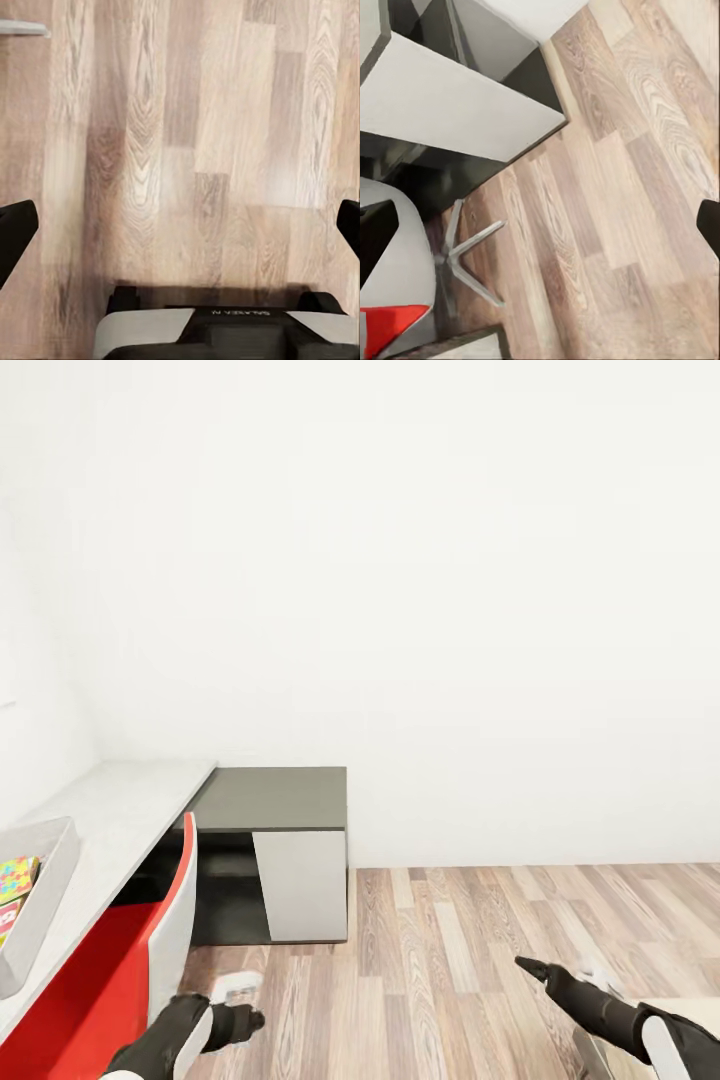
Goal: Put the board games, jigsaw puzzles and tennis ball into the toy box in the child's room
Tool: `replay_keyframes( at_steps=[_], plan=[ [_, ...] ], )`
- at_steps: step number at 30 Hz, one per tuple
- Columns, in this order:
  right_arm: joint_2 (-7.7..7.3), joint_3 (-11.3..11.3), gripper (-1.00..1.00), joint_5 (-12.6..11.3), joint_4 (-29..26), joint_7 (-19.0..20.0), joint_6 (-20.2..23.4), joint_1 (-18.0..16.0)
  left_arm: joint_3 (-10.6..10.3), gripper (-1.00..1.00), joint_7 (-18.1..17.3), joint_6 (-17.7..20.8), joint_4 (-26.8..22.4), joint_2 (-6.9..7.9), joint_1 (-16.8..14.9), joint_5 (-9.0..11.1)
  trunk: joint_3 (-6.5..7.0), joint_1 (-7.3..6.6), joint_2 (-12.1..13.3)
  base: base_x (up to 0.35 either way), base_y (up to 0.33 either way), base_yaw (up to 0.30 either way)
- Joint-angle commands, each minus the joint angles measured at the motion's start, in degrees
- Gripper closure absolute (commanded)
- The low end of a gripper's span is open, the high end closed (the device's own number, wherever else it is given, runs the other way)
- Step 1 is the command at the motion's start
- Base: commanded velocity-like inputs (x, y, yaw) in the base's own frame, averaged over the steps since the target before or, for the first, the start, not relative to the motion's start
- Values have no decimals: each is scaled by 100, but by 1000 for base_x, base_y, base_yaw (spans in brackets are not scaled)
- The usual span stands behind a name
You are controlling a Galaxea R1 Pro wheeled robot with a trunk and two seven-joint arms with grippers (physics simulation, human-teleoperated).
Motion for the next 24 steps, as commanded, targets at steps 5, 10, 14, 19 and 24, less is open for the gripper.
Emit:
replay_keyframes(
  at_steps=[5,10,14,19,24],
  plan=[
    [294,1011,-100,324,1788,-1027,-1221,104,-318,-100,104,-1444,1749,34,38,-174,-4,3,-8,0,0,0],
    [533,1733,-100,918,4554,-1838,-3366,124,-378,-100,133,-2182,2303,68,685,-203,-4,3,-8,0,0,0],
    [645,1894,-100,1109,5482,-2137,-4321,119,-393,-100,136,-2284,2356,177,1238,-210,-4,3,-8,0,0,0],
    [668,1938,-100,1389,5718,-2317,-4641,475,-392,-100,370,-2842,2397,354,1730,-199,-4,3,-8,0,0,0],
    [677,1942,-100,1632,5745,-2608,-4702,618,-384,-100,1097,-3135,2412,345,1954,-180,-4,3,-8,0,0,0]
  ],
)
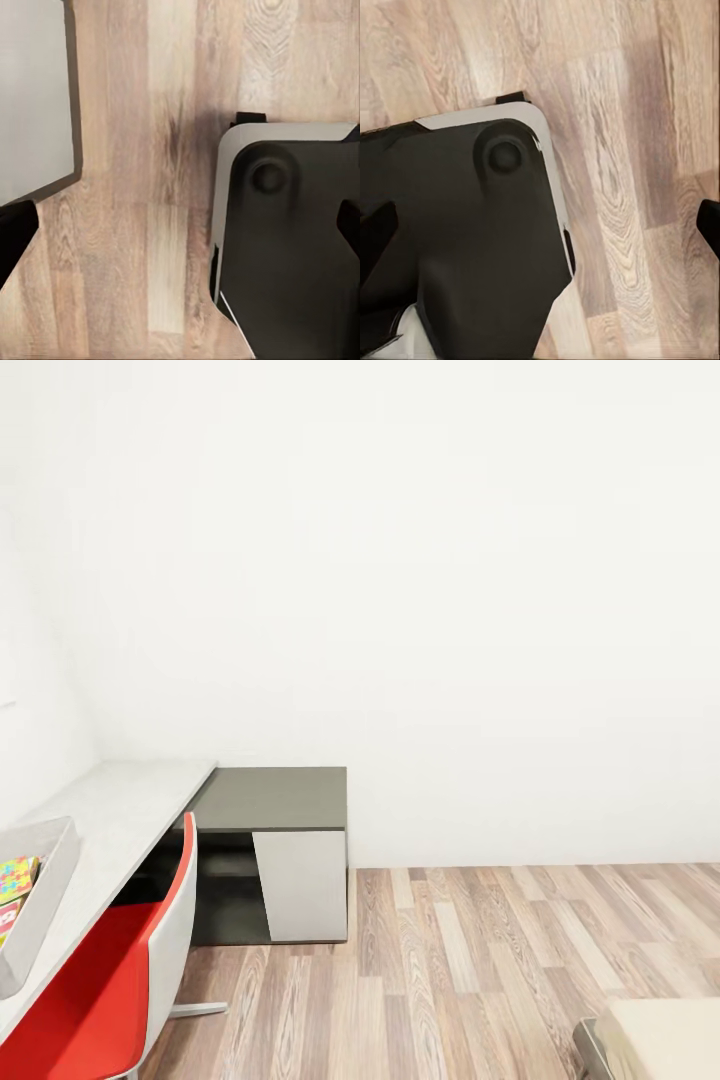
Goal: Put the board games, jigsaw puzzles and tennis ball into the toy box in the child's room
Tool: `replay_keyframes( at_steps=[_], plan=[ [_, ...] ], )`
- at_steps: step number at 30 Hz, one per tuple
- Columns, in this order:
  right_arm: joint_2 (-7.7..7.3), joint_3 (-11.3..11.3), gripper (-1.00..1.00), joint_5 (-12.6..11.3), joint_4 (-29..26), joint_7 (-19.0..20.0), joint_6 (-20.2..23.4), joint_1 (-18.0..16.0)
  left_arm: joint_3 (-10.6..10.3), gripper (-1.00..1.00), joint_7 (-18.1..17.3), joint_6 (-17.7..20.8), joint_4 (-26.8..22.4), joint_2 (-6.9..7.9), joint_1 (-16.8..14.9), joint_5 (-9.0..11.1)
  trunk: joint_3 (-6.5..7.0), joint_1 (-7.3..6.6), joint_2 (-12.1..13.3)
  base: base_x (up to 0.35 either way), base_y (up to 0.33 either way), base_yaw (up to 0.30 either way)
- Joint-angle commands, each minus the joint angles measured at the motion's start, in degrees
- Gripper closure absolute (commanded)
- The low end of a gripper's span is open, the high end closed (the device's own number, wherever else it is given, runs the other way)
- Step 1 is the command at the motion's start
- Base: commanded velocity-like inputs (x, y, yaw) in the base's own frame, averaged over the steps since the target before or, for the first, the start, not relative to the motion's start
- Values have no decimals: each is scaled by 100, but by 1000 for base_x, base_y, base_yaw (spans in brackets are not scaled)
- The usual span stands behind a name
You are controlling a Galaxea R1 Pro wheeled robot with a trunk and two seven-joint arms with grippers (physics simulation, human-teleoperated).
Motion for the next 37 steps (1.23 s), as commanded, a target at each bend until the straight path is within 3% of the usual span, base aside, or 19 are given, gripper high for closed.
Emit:
replay_keyframes(
  at_steps=[1,6,14,23,37],
  plan=[
    [-5,-39,-100,4,8,-69,-40,9,25,-100,133,-123,8,-2,33,-3,-5,3,-6,0,0,0],
    [-47,-39,-100,40,12,-176,-154,38,29,-100,316,-321,14,-3,166,15,-5,3,-6,0,0,0],
    [-77,-51,-100,36,12,-199,-187,240,44,-100,326,-332,-9,-3,267,-5,-5,3,-6,0,0,0],
    [121,-80,-100,-3,9,-192,-206,261,68,-100,321,-344,-107,-52,281,0,-5,3,-6,0,0,0],
    [156,-86,-100,5,11,-191,-206,261,79,-100,321,-347,-131,-56,281,-6,-5,3,-6,0,0,0]
  ],
)
